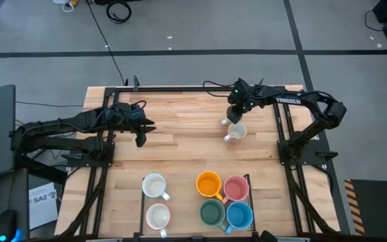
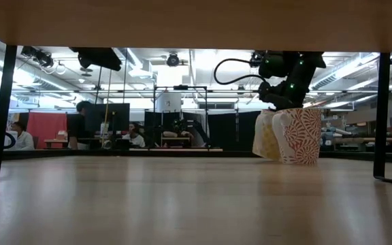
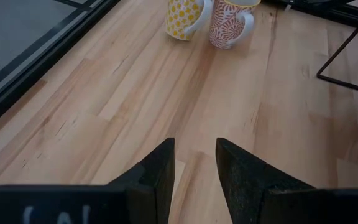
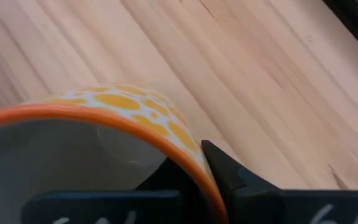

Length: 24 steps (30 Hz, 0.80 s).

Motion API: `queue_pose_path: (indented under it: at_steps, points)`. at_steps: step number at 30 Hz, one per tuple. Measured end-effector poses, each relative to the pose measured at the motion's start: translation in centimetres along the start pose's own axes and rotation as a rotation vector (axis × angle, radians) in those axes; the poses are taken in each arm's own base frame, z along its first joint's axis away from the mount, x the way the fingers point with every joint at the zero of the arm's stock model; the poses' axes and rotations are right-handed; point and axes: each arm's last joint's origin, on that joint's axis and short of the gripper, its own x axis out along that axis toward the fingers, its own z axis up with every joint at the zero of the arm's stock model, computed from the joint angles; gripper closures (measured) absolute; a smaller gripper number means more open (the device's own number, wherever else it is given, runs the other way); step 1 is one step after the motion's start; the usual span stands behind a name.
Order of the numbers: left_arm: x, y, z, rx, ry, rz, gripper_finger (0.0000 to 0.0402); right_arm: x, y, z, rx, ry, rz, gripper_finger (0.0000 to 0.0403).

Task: Place coffee mugs
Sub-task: Put the light yellow rim mug on the shelf

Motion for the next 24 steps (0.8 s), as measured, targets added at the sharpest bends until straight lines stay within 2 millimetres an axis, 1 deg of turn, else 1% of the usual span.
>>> queue_pose_path:
  at_steps: [5,12,15,18,24]
  points:
    - [0.0,0.0,0.0,0.0,0.0,0.0,0.0278,-0.4,0.0,0.2,0.03,-0.004,0.001,0.0373]
    - [0.0,0.0,0.0,0.0,0.0,0.0,0.0278,-2.5,0.3,2.8,0.043,-0.07,0.008,0.0372]
    - [0.0,0.0,0.0,0.0,0.0,0.0,0.0278,-4.0,0.7,4.4,0.032,-0.126,0.015,0.0372]
    - [0.0,0.0,0.0,0.0,0.0,0.0,0.0278,-5.7,1.3,5.8,0.017,-0.148,0.024,0.0372]
    - [0.0,0.0,0.0,0.0,0.0,0.0,0.0278,-10.3,3.4,8.7,-0.035,-0.239,0.061,0.0372]
